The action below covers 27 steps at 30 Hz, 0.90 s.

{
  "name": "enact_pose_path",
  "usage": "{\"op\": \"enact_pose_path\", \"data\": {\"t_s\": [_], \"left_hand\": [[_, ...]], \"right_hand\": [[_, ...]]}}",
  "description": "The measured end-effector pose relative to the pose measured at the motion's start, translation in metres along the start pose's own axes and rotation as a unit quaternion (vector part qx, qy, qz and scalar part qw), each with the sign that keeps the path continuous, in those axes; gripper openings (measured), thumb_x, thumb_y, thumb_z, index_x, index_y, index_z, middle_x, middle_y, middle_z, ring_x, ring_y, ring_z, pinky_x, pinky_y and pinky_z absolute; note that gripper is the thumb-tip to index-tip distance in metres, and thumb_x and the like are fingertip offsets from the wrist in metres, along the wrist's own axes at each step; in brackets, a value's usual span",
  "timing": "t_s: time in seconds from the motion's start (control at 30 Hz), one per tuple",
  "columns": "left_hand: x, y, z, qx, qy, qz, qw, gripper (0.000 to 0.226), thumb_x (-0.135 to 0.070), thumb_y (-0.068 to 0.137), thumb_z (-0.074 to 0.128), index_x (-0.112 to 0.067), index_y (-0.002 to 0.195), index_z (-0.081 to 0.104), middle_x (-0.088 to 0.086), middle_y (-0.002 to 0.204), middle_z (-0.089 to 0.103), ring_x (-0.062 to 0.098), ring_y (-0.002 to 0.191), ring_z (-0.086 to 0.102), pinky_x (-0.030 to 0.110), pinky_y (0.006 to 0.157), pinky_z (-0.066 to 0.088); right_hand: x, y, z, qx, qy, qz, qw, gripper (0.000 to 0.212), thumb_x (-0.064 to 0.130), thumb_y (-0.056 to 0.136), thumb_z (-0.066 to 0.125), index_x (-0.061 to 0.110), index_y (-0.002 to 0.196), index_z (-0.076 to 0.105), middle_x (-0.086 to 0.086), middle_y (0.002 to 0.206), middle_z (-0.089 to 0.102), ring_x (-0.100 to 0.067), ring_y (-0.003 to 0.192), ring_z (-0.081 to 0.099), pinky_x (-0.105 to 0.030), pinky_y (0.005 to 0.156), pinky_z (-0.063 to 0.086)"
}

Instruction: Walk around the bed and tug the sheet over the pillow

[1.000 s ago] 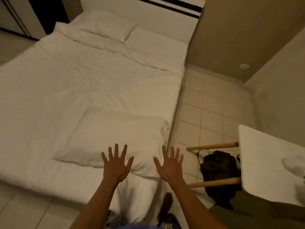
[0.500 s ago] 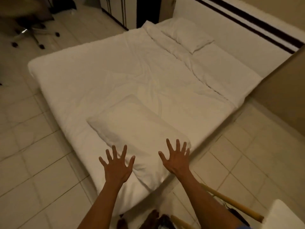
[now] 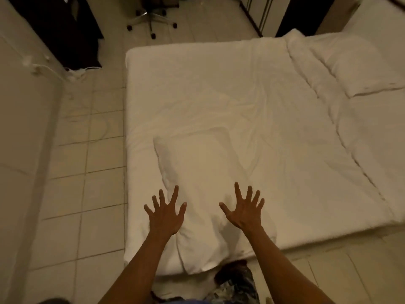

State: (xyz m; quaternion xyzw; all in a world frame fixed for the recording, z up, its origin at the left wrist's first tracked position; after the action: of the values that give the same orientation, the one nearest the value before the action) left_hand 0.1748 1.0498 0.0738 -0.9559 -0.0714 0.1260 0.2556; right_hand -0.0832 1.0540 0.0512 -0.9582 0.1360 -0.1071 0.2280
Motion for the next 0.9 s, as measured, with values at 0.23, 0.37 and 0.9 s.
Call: {"op": "enact_pose_path", "data": {"t_s": [0.23, 0.37, 0.9], "left_hand": [[-0.056, 0.042, 0.024, -0.011, -0.036, -0.109, 0.993, 0.079, -0.078, 0.077, -0.001, -0.047, 0.15, -0.003, 0.016, 0.161, 0.011, 0.042, 0.145, 0.016, 0.067, 0.11, 0.012], [-0.06, 0.098, 0.043, 0.018, -0.046, -0.13, 0.99, 0.084, -0.086, 0.074, 0.002, -0.049, 0.148, -0.008, 0.014, 0.162, 0.005, 0.042, 0.146, 0.011, 0.068, 0.112, 0.011], [-0.04, 0.278, 0.155, 0.012, -0.01, -0.065, 0.998, 0.145, -0.095, 0.034, 0.058, -0.046, 0.146, -0.021, 0.015, 0.157, -0.028, 0.053, 0.141, -0.004, 0.076, 0.102, 0.022]], "right_hand": [[-0.019, 0.099, -0.01, 0.076, -0.043, -0.097, 0.991, 0.105, 0.091, 0.07, 0.006, 0.035, 0.157, -0.005, -0.025, 0.163, 0.0, -0.056, 0.146, -0.002, -0.066, 0.116, 0.005], [-0.012, 0.167, -0.001, 0.088, -0.023, -0.109, 0.99, 0.104, 0.094, 0.073, 0.025, 0.042, 0.154, -0.014, -0.021, 0.164, -0.012, -0.054, 0.145, -0.012, -0.066, 0.117, 0.0], [0.029, 0.308, 0.128, 0.161, -0.083, -0.201, 0.963, 0.149, 0.088, 0.046, 0.07, 0.046, 0.143, -0.035, -0.023, 0.151, -0.041, -0.061, 0.138, -0.023, -0.078, 0.107, 0.004]]}}
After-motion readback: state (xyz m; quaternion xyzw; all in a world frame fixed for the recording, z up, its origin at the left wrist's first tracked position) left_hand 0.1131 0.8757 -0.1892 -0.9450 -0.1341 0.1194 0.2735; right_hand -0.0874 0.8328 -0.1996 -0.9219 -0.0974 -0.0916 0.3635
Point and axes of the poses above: each hand's wrist, its own y-axis towards the middle knuckle, its own z-axis out of the palm, x = y × z, the point moved 3 cm from there along y, towards the middle knuckle
